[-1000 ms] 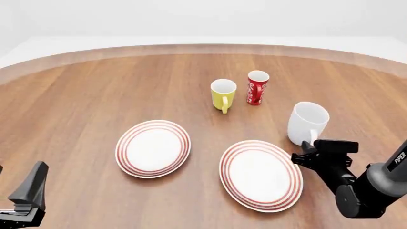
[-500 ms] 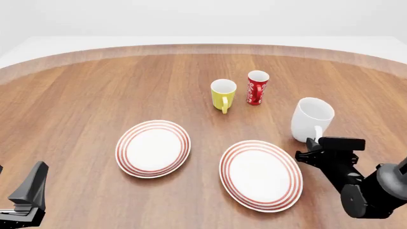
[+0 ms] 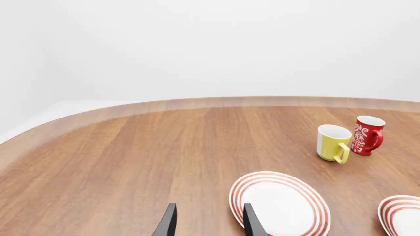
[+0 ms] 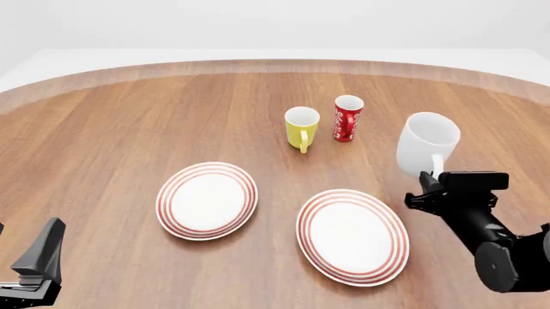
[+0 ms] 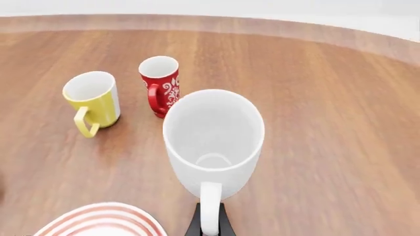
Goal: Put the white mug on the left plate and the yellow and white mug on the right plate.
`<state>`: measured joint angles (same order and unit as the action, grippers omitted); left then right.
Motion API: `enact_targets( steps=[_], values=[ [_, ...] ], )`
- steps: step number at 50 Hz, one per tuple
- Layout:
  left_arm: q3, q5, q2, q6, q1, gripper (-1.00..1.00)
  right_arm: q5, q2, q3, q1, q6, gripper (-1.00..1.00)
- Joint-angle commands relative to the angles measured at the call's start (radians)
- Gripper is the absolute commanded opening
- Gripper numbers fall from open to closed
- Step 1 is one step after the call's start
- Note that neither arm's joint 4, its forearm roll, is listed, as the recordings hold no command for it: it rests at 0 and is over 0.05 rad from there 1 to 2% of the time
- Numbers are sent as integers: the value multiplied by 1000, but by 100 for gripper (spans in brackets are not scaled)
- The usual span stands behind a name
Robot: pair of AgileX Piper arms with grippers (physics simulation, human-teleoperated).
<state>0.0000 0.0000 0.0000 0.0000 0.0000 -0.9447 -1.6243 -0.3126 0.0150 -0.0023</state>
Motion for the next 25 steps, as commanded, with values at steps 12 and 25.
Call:
enact_targets(
  steps=[12,25],
  values=[
    [0,0,0,0,0,100,181,262,13,48,-35,-100],
    [0,0,0,0,0,100,282,371,-4,92,-54,-100]
  ],
)
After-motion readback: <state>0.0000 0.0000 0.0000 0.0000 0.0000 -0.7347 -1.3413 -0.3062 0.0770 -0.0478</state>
